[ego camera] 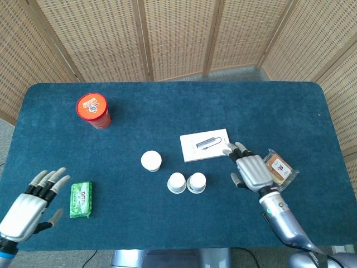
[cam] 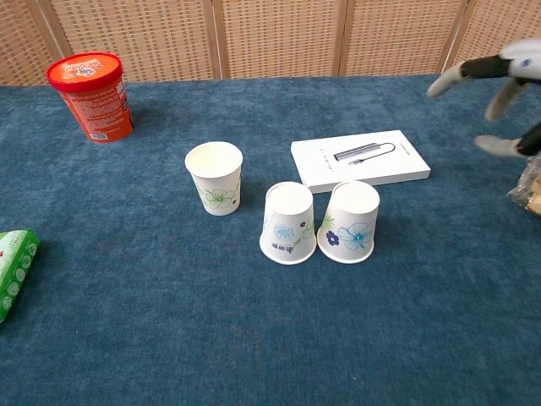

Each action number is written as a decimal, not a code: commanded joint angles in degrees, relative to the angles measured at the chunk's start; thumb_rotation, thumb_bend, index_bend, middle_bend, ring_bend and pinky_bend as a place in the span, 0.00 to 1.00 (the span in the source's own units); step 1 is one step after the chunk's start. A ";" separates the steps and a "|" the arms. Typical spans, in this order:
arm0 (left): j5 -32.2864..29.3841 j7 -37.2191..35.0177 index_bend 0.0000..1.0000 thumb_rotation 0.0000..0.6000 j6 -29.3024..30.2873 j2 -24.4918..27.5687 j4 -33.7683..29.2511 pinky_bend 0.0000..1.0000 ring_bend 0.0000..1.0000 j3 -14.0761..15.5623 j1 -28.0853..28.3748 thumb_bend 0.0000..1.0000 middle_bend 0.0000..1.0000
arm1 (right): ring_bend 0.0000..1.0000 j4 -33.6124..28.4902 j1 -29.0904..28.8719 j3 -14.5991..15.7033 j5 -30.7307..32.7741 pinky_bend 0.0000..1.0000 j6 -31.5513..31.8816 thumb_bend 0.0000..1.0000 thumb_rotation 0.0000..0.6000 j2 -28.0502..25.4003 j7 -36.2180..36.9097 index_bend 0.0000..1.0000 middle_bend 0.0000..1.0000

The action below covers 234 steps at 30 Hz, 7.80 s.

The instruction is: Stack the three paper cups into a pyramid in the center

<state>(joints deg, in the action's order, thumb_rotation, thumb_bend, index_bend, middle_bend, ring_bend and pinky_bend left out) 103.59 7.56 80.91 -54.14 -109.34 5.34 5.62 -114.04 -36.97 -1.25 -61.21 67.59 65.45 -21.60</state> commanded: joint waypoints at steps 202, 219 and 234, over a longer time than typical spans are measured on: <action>-44.15 14.57 0.08 1.00 -37.64 -24.30 26.90 0.00 0.00 -4.52 43.87 0.45 0.00 | 0.00 -3.18 20.80 -3.09 -11.25 0.30 3.28 0.48 1.00 -10.78 8.64 0.11 0.09; -40.27 11.58 0.16 1.00 -38.25 -29.36 31.61 0.00 0.00 -6.11 43.90 0.45 0.00 | 0.00 -2.51 21.29 -3.28 -10.78 0.31 3.53 0.48 1.00 -11.04 9.86 0.11 0.09; -33.76 10.60 0.40 1.00 -32.77 -29.95 33.81 0.13 0.00 -6.74 41.75 0.45 0.00 | 0.00 -2.43 21.71 -3.39 -11.12 0.32 3.94 0.48 1.00 -11.16 10.65 0.11 0.09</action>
<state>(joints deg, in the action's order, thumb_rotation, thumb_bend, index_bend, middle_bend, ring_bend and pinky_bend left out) 69.45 17.55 47.70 -84.57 -75.21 -1.35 47.45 -116.47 -15.27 -4.64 -72.31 71.54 54.28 -10.97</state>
